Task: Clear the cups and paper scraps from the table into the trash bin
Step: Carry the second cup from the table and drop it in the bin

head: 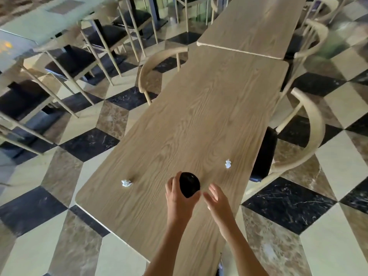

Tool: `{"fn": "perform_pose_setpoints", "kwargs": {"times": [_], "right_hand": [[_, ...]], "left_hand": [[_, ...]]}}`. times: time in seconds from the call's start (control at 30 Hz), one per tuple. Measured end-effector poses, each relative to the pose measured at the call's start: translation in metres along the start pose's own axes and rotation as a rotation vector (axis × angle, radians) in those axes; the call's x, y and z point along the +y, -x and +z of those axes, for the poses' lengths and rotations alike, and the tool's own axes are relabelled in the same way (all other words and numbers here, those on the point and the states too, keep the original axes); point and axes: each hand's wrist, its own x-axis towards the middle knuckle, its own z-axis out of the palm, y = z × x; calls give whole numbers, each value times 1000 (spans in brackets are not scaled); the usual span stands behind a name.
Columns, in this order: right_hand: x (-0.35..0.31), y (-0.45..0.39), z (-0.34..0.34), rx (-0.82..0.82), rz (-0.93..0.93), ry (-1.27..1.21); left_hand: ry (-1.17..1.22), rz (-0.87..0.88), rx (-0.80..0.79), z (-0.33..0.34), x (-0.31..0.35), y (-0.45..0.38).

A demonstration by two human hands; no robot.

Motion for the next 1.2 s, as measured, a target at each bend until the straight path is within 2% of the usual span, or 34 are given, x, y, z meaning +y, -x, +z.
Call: {"fn": "perform_pose_setpoints", "kwargs": {"times": [0.2, 0.43, 0.53, 0.8, 0.87, 0.93, 1.03, 1.2], "right_hand": [[14, -9, 13, 6, 54, -42], [0, -3, 11, 45, -19, -246], [-5, 9, 4, 115, -70, -294], [2, 84, -56, 525, -171, -389], [29, 141, -92, 682, -181, -455], [30, 157, -102, 714, -208, -470], [66, 228, -131, 925, -238, -535], [145, 370, -164, 1172, -275, -629]], "left_hand": [[224, -121, -5, -21, -6, -10], [485, -130, -111, -44, 9, -18], [522, -69, -208, -48, 23, -17], [492, 71, -575, -8, 78, 26], [470, 147, -758, 24, 105, 80], [485, 164, -770, 38, 107, 89], [452, 198, -939, 68, 120, 161], [337, 302, -1214, 103, 117, 314]]}}
